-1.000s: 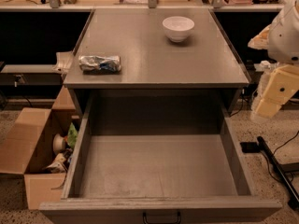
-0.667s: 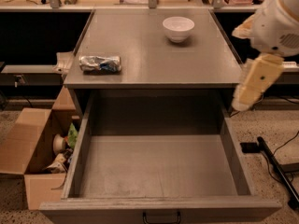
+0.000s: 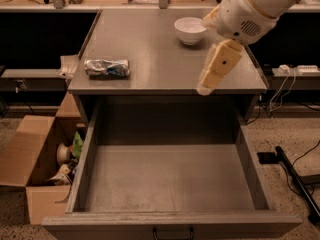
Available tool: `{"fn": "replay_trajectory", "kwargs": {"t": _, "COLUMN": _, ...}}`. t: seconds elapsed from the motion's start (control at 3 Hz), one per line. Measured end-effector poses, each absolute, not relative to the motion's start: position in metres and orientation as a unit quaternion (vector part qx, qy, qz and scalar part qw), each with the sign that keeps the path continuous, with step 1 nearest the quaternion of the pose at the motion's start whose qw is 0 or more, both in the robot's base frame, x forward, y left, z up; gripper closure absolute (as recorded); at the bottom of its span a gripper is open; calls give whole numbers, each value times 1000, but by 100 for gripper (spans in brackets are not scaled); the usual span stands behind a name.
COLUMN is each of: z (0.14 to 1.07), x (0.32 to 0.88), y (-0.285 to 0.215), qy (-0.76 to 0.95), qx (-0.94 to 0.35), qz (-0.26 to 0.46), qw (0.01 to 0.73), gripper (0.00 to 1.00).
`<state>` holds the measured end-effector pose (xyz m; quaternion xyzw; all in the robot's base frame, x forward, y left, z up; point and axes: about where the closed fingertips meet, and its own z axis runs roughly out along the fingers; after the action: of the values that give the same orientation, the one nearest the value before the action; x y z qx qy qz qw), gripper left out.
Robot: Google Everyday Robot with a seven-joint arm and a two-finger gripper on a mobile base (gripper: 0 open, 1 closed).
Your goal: Place redbull can into top drawer
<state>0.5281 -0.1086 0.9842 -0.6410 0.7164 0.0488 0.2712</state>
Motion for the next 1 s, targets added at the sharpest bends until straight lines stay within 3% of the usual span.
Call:
{"fn": "replay_trajectory", "kwargs": {"t": 0.67, "z": 958, "x": 575, "y": -7, "qy": 680, "qx": -633, "qz": 223, "qw": 295, "gripper": 0}}
{"fn": "replay_trajectory", "kwargs": {"t": 1.0, "z": 957, "x": 576, "y": -7, "qy": 680, "qx": -633, "qz": 224, "qw": 295, "gripper": 0}}
